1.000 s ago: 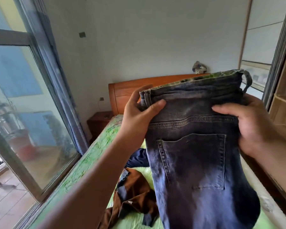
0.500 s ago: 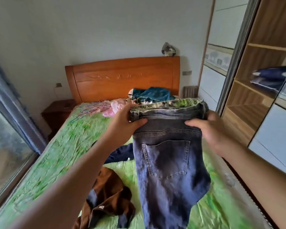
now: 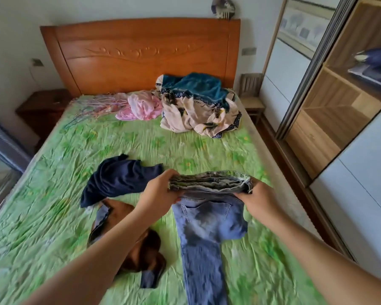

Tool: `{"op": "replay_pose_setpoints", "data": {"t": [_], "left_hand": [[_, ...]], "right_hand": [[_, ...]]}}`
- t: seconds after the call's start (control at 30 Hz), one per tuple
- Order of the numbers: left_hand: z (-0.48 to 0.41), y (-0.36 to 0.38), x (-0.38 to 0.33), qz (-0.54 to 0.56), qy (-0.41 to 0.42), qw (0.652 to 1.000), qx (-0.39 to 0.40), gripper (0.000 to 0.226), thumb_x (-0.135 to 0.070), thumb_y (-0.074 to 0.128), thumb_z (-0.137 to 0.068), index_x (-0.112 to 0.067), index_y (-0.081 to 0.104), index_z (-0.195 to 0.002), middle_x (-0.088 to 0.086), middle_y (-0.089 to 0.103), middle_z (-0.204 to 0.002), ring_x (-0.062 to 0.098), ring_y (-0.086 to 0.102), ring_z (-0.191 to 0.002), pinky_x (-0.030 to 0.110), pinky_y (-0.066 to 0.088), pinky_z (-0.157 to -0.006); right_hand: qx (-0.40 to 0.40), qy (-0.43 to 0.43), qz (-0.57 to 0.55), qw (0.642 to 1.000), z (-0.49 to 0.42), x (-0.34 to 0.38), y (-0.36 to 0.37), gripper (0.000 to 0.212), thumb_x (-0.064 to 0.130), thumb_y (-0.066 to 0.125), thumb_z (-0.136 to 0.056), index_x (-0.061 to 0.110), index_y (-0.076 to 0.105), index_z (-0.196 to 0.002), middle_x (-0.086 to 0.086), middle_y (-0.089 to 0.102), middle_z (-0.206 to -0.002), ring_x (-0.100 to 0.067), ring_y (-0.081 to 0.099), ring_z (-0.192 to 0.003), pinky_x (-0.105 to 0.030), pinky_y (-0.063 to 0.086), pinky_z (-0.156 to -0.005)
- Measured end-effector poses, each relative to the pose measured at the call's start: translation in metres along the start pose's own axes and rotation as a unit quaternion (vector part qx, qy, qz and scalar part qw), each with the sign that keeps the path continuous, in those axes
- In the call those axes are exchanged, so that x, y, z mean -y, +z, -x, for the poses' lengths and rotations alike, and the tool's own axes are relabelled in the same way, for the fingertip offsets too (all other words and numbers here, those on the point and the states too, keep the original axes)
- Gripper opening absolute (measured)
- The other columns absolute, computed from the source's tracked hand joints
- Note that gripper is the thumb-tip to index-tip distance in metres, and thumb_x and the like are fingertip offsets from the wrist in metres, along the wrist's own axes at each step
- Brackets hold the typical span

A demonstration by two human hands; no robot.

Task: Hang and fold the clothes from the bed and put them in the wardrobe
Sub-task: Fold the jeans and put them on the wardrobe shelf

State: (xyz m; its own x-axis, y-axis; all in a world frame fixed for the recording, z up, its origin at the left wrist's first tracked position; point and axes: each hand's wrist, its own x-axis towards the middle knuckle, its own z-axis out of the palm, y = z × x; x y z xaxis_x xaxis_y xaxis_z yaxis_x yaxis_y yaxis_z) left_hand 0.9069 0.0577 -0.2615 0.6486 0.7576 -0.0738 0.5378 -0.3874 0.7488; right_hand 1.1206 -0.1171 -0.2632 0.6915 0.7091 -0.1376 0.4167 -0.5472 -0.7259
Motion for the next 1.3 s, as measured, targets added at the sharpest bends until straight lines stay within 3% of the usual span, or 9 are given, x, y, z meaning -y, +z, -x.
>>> {"op": "replay_pose_setpoints", "data": {"t": [0.1,0.33,0.5,0.6,0.73,0.87,1.03,1.17,1.3], "left_hand": [[-0.024,0.019,0.026,0.008,-0.025,1.0,-0.013,0.038,-0.018,0.079,-0.083,-0.042,0.056,-0.101,-0.016,0.07,-0.083,0.014,0.07,-0.072,0.051,0.057,-0.072],[-0.141,0.023,0.043,0.017,-0.044,0.998,-0.028,0.044,-0.013,0.075,-0.087,-0.023,0.057,-0.127,0.004,0.071,-0.112,0.019,0.069,-0.083,0.032,0.056,-0.068],[-0.225,0.028,0.057,0.062,-0.11,0.986,-0.105,0.064,-0.014,0.065,-0.094,-0.031,0.037,-0.149,0.002,0.039,-0.149,0.011,0.053,-0.062,0.021,0.041,-0.047],[-0.217,0.079,0.116,0.08,-0.172,0.979,-0.074,0.064,-0.014,0.066,-0.092,-0.025,0.039,-0.149,0.0,0.048,-0.135,0.015,0.057,-0.081,0.029,0.048,-0.065],[-0.142,0.172,0.216,0.074,-0.274,0.959,0.022,0.06,-0.019,0.069,-0.093,-0.024,0.041,-0.147,0.006,0.046,-0.143,0.023,0.065,-0.083,0.029,0.051,-0.059],[-0.064,0.247,0.29,0.065,-0.366,0.923,0.098,0.062,-0.024,0.071,-0.092,-0.022,0.042,-0.147,0.013,0.046,-0.148,0.031,0.06,-0.119,0.039,0.055,-0.09],[0.021,0.311,0.326,0.054,-0.412,0.895,0.162,0.065,-0.025,0.073,-0.09,-0.016,0.042,-0.147,0.009,0.052,-0.14,0.022,0.057,-0.113,0.027,0.049,-0.081],[0.063,0.341,0.332,0.171,-0.443,0.871,0.129,0.043,-0.007,0.07,-0.089,-0.022,0.052,-0.126,0.012,0.055,-0.12,0.023,0.061,-0.081,0.044,0.058,-0.07],[0.079,0.355,0.326,0.222,-0.463,0.852,0.107,0.037,-0.008,0.066,-0.093,-0.022,0.05,-0.123,0.001,0.052,-0.103,0.02,0.057,-0.07,0.036,0.051,-0.064]], "right_hand": [[0.056,0.065,-0.079,0.993,-0.027,-0.01,0.02,0.011,0.02,0.066,-0.096,0.028,0.06,-0.091,-0.006,0.071,-0.061,-0.024,0.07,-0.054,-0.04,0.06,-0.053],[0.075,0.079,-0.147,0.983,-0.147,0.009,0.046,0.015,0.019,0.058,-0.1,0.032,0.053,-0.093,-0.01,0.073,-0.099,-0.021,0.073,-0.088,-0.049,0.062,-0.078],[0.051,0.037,-0.151,0.987,-0.245,0.018,0.074,0.052,0.031,0.059,-0.097,0.038,0.039,-0.145,0.007,0.059,-0.098,-0.017,0.06,-0.092,-0.04,0.05,-0.084],[0.092,0.058,-0.098,0.989,-0.245,-0.03,0.121,0.049,0.027,0.059,-0.099,0.022,0.044,-0.146,-0.004,0.06,-0.104,-0.021,0.056,-0.093,-0.031,0.043,-0.084],[0.183,0.147,-0.028,0.972,-0.204,-0.132,0.199,0.043,0.027,0.061,-0.097,0.015,0.052,-0.138,-0.01,0.067,-0.11,-0.021,0.057,-0.087,-0.027,0.039,-0.072],[0.246,0.229,0.023,0.942,-0.155,-0.22,0.255,0.05,0.036,0.059,-0.098,0.017,0.046,-0.142,-0.007,0.063,-0.114,-0.027,0.06,-0.097,-0.031,0.043,-0.081],[0.256,0.325,0.027,0.91,-0.073,-0.302,0.309,0.064,0.031,0.065,-0.095,0.009,0.037,-0.149,-0.017,0.053,-0.142,-0.032,0.054,-0.125,-0.032,0.042,-0.097],[0.19,0.364,-0.02,0.912,-0.021,-0.337,0.33,0.03,0.021,0.07,-0.091,0.015,0.055,-0.116,-0.008,0.064,-0.109,-0.02,0.053,-0.086,-0.03,0.038,-0.072],[0.163,0.329,-0.078,0.927,0.005,-0.348,0.336,0.023,0.014,0.072,-0.087,0.013,0.055,-0.102,-0.005,0.062,-0.093,-0.013,0.052,-0.07,-0.027,0.037,-0.058]]}}
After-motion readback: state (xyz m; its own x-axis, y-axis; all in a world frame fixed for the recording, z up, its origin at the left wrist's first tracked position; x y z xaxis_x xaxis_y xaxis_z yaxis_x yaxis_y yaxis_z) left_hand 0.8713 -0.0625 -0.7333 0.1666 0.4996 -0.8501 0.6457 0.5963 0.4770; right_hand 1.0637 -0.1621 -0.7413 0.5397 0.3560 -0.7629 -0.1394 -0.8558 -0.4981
